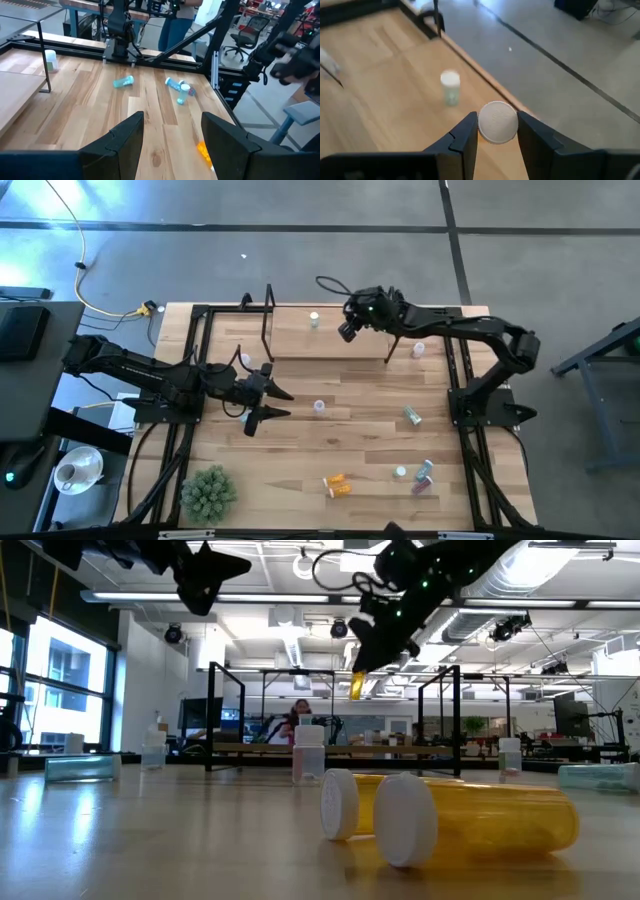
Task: Pick and place medicine bottles onto shelf by color
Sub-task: Put the top orange pill bottle on the shelf
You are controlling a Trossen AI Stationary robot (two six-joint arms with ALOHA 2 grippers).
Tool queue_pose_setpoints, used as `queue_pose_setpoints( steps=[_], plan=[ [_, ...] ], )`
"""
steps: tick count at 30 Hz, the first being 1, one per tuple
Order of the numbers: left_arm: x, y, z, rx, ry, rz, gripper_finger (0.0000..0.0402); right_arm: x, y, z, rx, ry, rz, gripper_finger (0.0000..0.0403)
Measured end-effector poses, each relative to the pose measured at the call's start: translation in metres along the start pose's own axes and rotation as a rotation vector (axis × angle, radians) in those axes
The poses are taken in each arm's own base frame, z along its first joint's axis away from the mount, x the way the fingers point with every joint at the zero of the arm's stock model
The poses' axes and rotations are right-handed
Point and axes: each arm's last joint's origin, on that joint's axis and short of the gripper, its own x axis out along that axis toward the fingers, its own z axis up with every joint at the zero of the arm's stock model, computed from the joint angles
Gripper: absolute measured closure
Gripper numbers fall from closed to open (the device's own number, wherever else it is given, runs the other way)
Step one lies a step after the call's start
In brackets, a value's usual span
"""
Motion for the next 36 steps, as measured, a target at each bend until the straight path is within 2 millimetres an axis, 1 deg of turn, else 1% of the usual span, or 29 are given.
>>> queue_pose_setpoints(
  steps=[7,13,21,36],
  plan=[
    [0.0,0.0,0.0,0.0,-0.002,0.0,0.0213,0.028,0.004,-0.017,-0.057,0.084,-0.016,0.0291],
    [0.0,0.0,0.0,0.0,-0.002,0.0,0.0213,0.041,-0.002,-0.026,-0.059,0.124,-0.039,0.0291],
    [0.0,0.0,0.001,0.0,-0.007,-0.002,0.0213,0.053,-0.005,-0.033,-0.057,0.145,-0.051,0.0291],
    [0.0,0.0,0.001,0.0,-0.012,-0.002,0.0213,0.058,-0.005,-0.036,-0.003,0.152,-0.047,0.0291]
  ],
)
